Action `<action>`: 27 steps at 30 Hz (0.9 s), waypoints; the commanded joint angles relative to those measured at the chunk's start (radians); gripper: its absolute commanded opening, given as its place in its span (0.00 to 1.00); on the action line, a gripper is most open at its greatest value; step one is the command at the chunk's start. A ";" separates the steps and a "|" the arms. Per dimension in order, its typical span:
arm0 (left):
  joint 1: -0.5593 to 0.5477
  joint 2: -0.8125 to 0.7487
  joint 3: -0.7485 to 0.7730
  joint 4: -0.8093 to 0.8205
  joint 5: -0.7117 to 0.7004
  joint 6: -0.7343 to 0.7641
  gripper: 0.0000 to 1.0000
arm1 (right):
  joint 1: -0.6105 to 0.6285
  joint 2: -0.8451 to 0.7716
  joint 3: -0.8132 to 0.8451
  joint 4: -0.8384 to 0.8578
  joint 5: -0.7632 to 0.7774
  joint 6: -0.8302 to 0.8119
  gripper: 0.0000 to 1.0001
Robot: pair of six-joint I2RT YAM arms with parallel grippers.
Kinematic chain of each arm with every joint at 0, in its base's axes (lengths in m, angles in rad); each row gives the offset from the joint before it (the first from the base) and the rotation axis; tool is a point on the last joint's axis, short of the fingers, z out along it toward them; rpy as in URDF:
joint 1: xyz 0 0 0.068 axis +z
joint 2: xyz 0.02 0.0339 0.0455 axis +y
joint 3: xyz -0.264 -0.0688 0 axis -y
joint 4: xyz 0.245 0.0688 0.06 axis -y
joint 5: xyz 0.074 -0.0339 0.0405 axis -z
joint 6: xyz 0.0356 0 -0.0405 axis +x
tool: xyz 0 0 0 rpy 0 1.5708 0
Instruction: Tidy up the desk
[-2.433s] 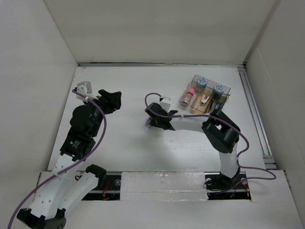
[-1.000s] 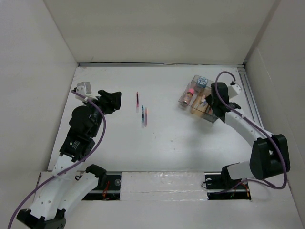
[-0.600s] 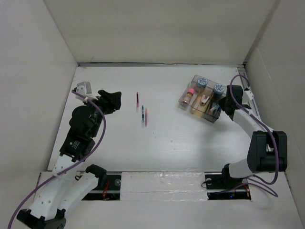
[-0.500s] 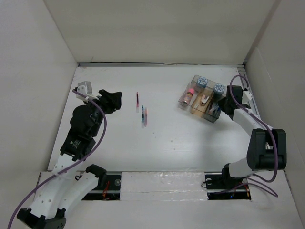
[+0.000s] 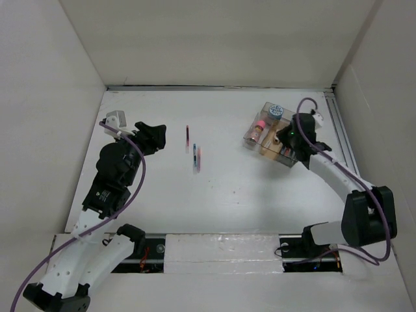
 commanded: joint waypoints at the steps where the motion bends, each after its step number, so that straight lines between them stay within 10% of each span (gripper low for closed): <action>1: 0.005 0.003 0.008 0.029 0.002 0.014 0.58 | 0.240 0.038 0.060 0.082 -0.046 -0.016 0.00; 4: 0.005 0.000 0.002 0.038 0.005 0.018 0.49 | 0.438 0.144 0.152 0.084 0.009 -0.019 0.02; 10: 0.005 -0.007 0.005 0.032 0.002 0.021 0.40 | 0.671 0.466 0.407 -0.014 0.147 -0.077 0.42; 27: 0.005 -0.010 0.006 0.031 0.002 0.019 0.47 | 0.725 0.721 0.625 -0.160 0.220 -0.124 0.36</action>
